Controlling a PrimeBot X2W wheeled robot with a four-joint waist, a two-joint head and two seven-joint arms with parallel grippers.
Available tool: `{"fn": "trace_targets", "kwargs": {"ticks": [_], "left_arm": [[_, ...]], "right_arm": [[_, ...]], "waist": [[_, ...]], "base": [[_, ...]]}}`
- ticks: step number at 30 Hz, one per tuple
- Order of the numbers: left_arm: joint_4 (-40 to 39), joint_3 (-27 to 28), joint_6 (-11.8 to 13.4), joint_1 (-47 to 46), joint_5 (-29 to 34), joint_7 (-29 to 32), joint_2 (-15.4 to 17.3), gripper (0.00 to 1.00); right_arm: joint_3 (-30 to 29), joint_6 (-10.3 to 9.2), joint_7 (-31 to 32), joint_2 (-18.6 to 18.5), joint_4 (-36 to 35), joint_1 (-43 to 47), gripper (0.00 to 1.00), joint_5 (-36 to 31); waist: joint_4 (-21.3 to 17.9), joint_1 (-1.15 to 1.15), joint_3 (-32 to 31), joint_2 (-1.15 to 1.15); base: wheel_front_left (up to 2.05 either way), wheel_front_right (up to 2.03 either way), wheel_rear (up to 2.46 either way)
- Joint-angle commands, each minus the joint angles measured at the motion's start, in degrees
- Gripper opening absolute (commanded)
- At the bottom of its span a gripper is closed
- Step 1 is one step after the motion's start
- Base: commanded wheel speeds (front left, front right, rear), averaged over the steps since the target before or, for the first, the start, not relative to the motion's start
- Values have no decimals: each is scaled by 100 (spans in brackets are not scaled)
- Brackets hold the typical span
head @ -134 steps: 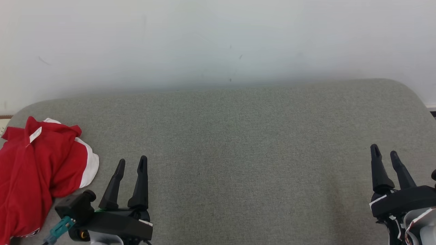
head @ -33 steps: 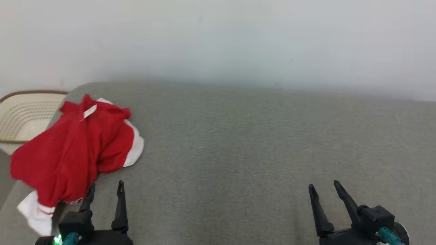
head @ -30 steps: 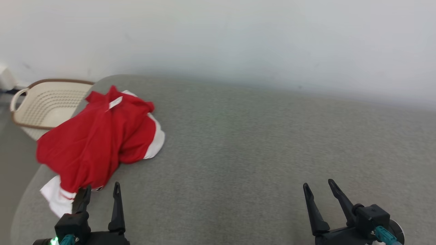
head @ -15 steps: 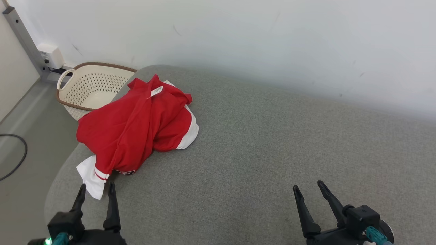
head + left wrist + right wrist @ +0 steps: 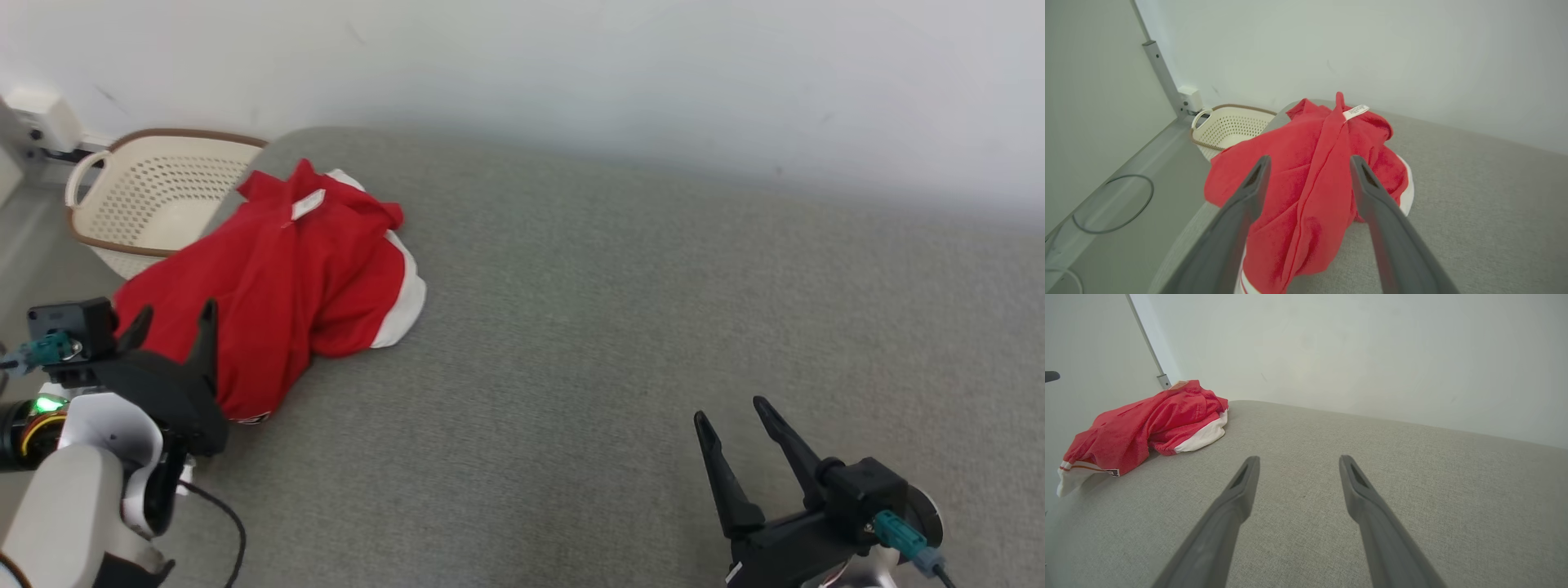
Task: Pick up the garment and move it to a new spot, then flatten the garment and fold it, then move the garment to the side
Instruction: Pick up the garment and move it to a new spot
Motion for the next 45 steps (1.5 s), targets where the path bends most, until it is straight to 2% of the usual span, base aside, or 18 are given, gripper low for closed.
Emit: {"fn": "trace_targets", "kwargs": {"ticks": [1,10,13,14,15,16,17,23,26,30,38,45], "left_arm": [[111,6,-27,-80,-6,6,64,100],[2033,68,-352,-772,-245,4,293,100],[2341,110,-346,-871,-295,-87,328,100],[2419,110,-360,-904,-305,-125,336,84],[2507,120,-340,-935,-302,-172,364,48],[2592,129,-337,-970,-308,-224,385,27],[2667,132,-349,-998,-322,-271,390,0],[2833,176,-145,-1247,-191,-1075,499,0],[2502,182,-26,-1515,-121,-1719,556,0],[2156,164,61,-1613,-58,-2037,577,0],[646,-12,296,-1333,140,-2336,419,0],[-1183,-435,505,-689,263,-2059,52,0]], "right_arm": [[15,2,21,-55,-12,-55,100,39],[59,2,-3,-254,-59,-311,100,117],[75,2,-3,-256,-74,-334,100,127],[74,2,-5,-260,-72,-336,100,135],[72,3,-7,-268,-71,-344,100,140],[66,2,-9,-273,-72,-358,100,143],[64,2,-11,-274,-70,-369,100,149],[-17,2,-2,-302,-53,-379,100,163],[-136,2,3,-262,-55,-278,100,118],[-204,2,-9,-217,-72,-249,100,70],[-520,2,-66,-84,-87,-189,100,-35],[-773,2,-58,-17,-193,-220,100,-129]], "waist": [[-288,0,287,-1],[-743,0,780,-1],[-791,0,833,-1],[-801,0,843,-1],[-808,0,851,-1],[-816,0,860,-1],[-822,0,864,-1],[-801,0,812,-1],[-703,0,694,-1],[-663,0,594,-1],[-709,0,346,-1],[-954,0,366,-1]], "base": [[0,0,0],[0,0,0],[0,0,0],[0,0,0],[0,0,0],[0,0,0],[0,0,0],[0,0,0],[0,0,0],[0,0,0],[0,0,0],[0,0,0]]}}
